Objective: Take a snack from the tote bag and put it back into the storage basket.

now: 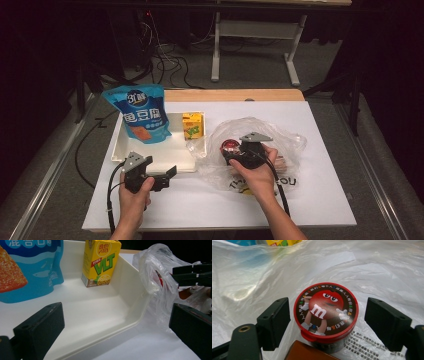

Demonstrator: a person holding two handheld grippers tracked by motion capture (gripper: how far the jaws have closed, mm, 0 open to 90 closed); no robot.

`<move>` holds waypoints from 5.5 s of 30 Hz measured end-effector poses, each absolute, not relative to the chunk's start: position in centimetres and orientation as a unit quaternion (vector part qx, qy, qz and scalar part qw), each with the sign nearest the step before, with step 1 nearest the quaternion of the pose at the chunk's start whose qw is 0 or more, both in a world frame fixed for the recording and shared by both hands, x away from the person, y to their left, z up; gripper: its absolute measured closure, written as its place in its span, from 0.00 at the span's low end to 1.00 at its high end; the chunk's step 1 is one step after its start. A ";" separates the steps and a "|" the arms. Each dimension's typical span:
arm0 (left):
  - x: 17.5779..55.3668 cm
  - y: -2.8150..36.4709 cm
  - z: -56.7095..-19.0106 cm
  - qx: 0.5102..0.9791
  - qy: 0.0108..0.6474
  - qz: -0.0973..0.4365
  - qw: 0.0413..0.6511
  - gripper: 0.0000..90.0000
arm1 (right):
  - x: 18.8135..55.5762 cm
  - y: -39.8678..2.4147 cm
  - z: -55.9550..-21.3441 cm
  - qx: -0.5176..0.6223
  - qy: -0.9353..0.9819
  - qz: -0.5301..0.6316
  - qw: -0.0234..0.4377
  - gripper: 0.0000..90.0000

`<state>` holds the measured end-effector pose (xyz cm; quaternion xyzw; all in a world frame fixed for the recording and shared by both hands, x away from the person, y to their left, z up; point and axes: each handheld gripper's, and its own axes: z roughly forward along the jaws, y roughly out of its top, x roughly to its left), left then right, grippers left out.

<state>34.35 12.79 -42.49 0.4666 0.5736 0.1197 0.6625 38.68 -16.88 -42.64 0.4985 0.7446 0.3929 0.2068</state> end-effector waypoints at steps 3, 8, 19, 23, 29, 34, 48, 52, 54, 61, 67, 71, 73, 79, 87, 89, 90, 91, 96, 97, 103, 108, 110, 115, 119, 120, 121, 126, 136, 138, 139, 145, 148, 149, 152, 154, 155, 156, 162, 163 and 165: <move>34.4 12.8 -42.5 0.466 0.575 0.118 0.662 0.01 | 39.0 -16.8 -42.9 0.499 0.748 0.386 0.205 0.25; 34.4 12.8 -42.5 0.464 0.575 0.116 0.664 0.01 | 39.1 -16.8 -43.1 0.495 0.751 0.389 0.200 0.29; 34.3 12.7 -42.5 0.465 0.575 0.113 0.663 0.01 | 39.7 -17.6 -43.4 0.505 0.753 0.369 0.206 0.24; 34.3 12.6 -42.6 0.469 0.573 0.113 0.663 0.01 | 40.3 -17.4 -43.9 0.509 0.756 0.360 0.200 0.21; 34.3 12.5 -42.7 0.472 0.571 0.111 0.662 0.01 | 40.9 -16.7 -44.2 0.507 0.769 0.333 0.202 0.20; 34.3 12.5 -42.7 0.473 0.571 0.112 0.662 0.02 | 40.9 -16.5 -44.2 0.502 0.770 0.333 0.209 0.28; 33.7 11.3 -42.0 0.477 0.550 0.118 0.675 0.02 | 39.8 -17.2 -42.3 0.495 0.759 0.368 0.211 0.29; 33.3 10.8 -41.4 0.474 0.541 0.120 0.684 0.02 | 39.3 -17.6 -41.4 0.492 0.755 0.377 0.213 0.29; 33.1 10.3 -41.2 0.478 0.536 0.117 0.686 0.03 | 39.1 -17.8 -41.0 0.492 0.752 0.382 0.216 0.29; 32.1 8.0 -40.2 0.498 0.502 0.101 0.699 0.06 | 38.2 -18.3 -39.5 0.492 0.742 0.401 0.218 0.29; 31.6 6.4 -40.1 0.515 0.479 0.096 0.704 0.03 | 37.2 -18.3 -38.1 0.481 0.742 0.414 0.216 0.29; 31.2 5.3 -39.8 0.524 0.465 0.087 0.708 0.01 | 36.5 -18.5 -37.4 0.478 0.744 0.416 0.214 0.29; 31.0 4.7 -39.7 0.536 0.451 0.088 0.708 0.00 | 36.1 -18.6 -37.0 0.476 0.744 0.416 0.217 0.29; 30.8 2.8 -39.8 0.546 0.437 0.074 0.711 0.00 | 35.1 -18.9 -36.5 0.472 0.746 0.419 0.214 0.29; 30.5 0.2 -40.2 0.558 0.422 0.063 0.712 0.00 | 34.2 -19.2 -36.7 0.471 0.748 0.419 0.208 0.29; 30.6 -0.3 -40.4 0.563 0.417 0.063 0.711 0.00 | 34.0 -19.2 -36.7 0.469 0.747 0.423 0.206 0.29; 30.6 -0.6 -40.5 0.565 0.415 0.060 0.710 0.00 | 33.9 -19.3 -36.7 0.467 0.748 0.423 0.207 0.29; 30.6 -0.8 -40.6 0.568 0.413 0.062 0.709 0.00 | 33.8 -19.3 -36.6 0.466 0.748 0.425 0.206 0.29; 30.9 -2.0 -41.5 0.578 0.407 0.059 0.705 0.02 | 33.2 -19.2 -36.3 0.462 0.752 0.426 0.200 0.29; 31.0 -2.2 -41.6 0.578 0.407 0.058 0.705 0.02 | 33.2 -19.1 -36.3 0.458 0.753 0.427 0.201 0.29; 31.5 -3.1 -42.3 0.580 0.410 0.055 0.702 0.04 | 32.8 -18.8 -36.1 0.452 0.758 0.428 0.194 0.29; 31.8 -3.7 -42.5 0.584 0.407 0.059 0.699 0.07 | 32.6 -18.5 -36.1 0.448 0.762 0.429 0.188 0.29; 32.0 -4.0 -42.5 0.583 0.408 0.060 0.700 0.07 | 32.6 -18.4 -36.1 0.446 0.764 0.427 0.188 0.29; 32.5 -4.4 -42.3 0.582 0.405 0.071 0.702 0.10 | 32.4 -18.1 -36.2 0.445 0.766 0.426 0.183 0.29; 33.1 -4.7 -42.2 0.579 0.412 0.080 0.699 0.15 | 32.4 -17.9 -36.2 0.444 0.767 0.429 0.174 0.29; 33.1 -4.8 -42.3 0.581 0.411 0.079 0.698 0.16 | 32.3 -17.9 -36.2 0.441 0.767 0.432 0.172 0.29; 33.1 -4.9 -42.4 0.584 0.409 0.081 0.697 0.18 | 32.3 -17.9 -36.2 0.440 0.768 0.432 0.173 0.29; 32.9 -4.9 -42.6 0.585 0.402 0.081 0.700 0.25 | 32.3 -17.9 -36.2 0.438 0.768 0.435 0.169 0.28; 32.9 -4.1 -42.1 0.569 0.413 0.067 0.708 0.26 | 31.8 -19.0 -35.4 0.432 0.744 0.482 0.167 0.18; 32.9 -3.7 -42.2 0.566 0.418 0.066 0.708 0.27 | 31.6 -19.5 -35.3 0.429 0.743 0.485 0.168 0.17; 33.0 -3.5 -42.2 0.565 0.419 0.067 0.708 0.27 | 31.5 -19.6 -35.2 0.430 0.743 0.484 0.170 0.17; 33.0 -2.4 -42.4 0.561 0.428 0.067 0.705 0.27 | 30.8 -21.3 -35.4 0.440 0.733 0.487 0.177 0.17; 32.8 -1.9 -42.3 0.556 0.432 0.064 0.707 0.27 | 30.6 -22.3 -35.8 0.447 0.729 0.486 0.183 0.18; 32.7 -1.7 -42.3 0.556 0.432 0.065 0.708 0.27 | 30.6 -22.6 -35.9 0.451 0.726 0.486 0.183 0.18; 32.4 -1.0 -42.1 0.555 0.431 0.066 0.708 0.27 | 30.5 -23.7 -36.4 0.460 0.722 0.481 0.189 0.18; 32.3 -0.4 -41.9 0.549 0.435 0.066 0.711 0.27 | 30.4 -24.3 -36.8 0.466 0.720 0.477 0.192 0.18; 32.2 0.0 -41.8 0.545 0.437 0.066 0.713 0.27 | 30.3 -24.6 -37.0 0.468 0.720 0.474 0.194 0.18; 32.1 0.3 -41.8 0.542 0.438 0.065 0.714 0.27 | 30.3 -24.9 -37.2 0.471 0.719 0.473 0.194 0.18; 31.6 2.3 -41.7 0.536 0.442 0.074 0.715 0.27 | 30.0 -26.4 -38.5 0.481 0.719 0.460 0.199 0.18; 31.6 2.6 -41.7 0.536 0.444 0.076 0.714 0.27 | 29.9 -26.7 -38.7 0.484 0.718 0.460 0.199 0.18; 31.5 3.3 -41.7 0.534 0.447 0.084 0.712 0.27 | 29.7 -27.1 -39.1 0.490 0.717 0.452 0.203 0.18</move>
